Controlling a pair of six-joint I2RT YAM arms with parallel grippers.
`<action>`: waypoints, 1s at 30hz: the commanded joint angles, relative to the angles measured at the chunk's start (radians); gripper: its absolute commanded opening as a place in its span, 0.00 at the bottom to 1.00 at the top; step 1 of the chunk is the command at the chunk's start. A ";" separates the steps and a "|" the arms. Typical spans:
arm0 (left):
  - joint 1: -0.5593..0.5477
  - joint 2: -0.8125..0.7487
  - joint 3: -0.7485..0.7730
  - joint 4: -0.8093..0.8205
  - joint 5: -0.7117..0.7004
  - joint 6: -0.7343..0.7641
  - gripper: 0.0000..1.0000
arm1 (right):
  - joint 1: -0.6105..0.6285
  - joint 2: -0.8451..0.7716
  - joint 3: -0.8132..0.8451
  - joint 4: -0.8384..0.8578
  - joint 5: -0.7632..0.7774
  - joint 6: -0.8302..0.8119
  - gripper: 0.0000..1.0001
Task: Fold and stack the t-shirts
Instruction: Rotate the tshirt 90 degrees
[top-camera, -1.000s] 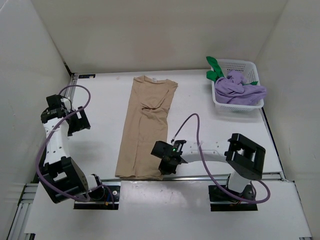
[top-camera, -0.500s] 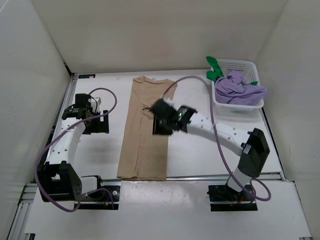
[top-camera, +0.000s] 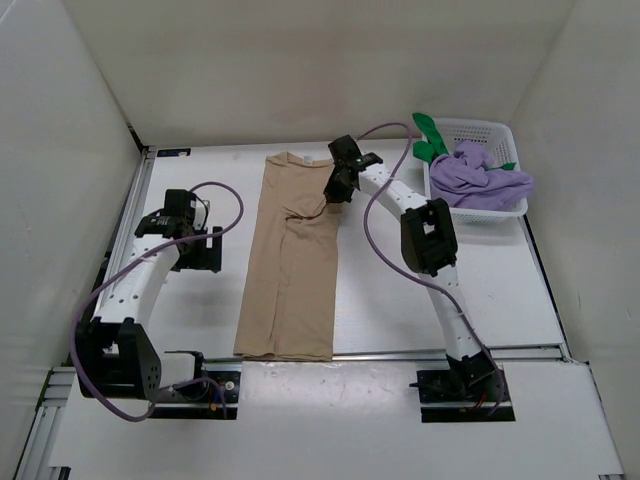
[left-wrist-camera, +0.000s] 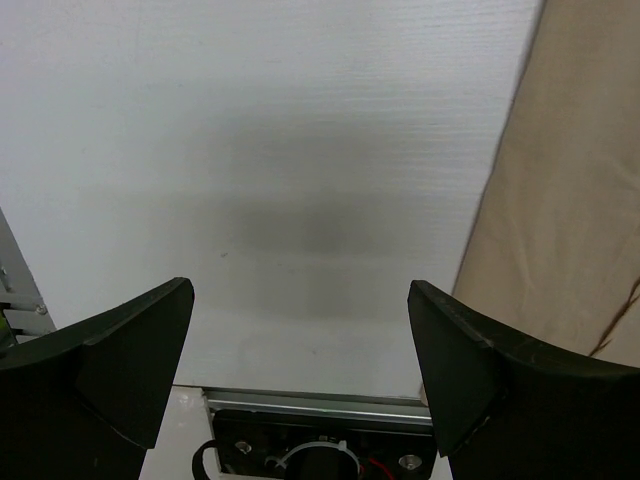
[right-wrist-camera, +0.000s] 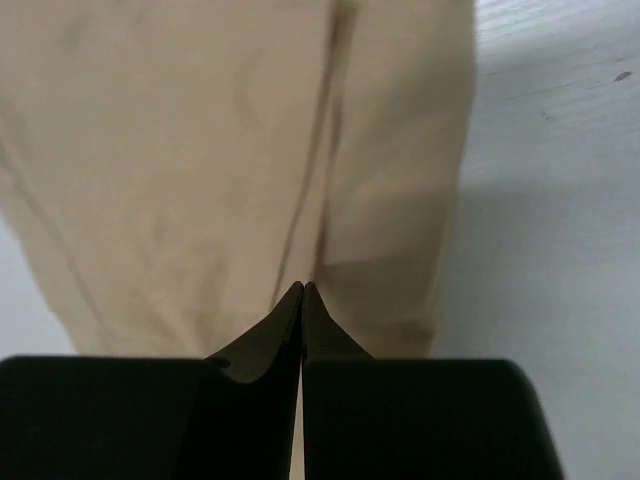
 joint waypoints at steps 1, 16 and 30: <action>-0.003 0.024 0.029 0.005 -0.024 0.000 1.00 | -0.046 0.028 0.022 0.071 -0.097 0.216 0.00; -0.003 0.195 0.137 0.025 -0.035 0.000 1.00 | -0.128 0.269 0.246 0.138 -0.151 0.706 0.00; -0.092 0.077 0.299 0.055 -0.090 0.000 1.00 | -0.160 -0.098 -0.113 0.393 -0.258 0.451 0.52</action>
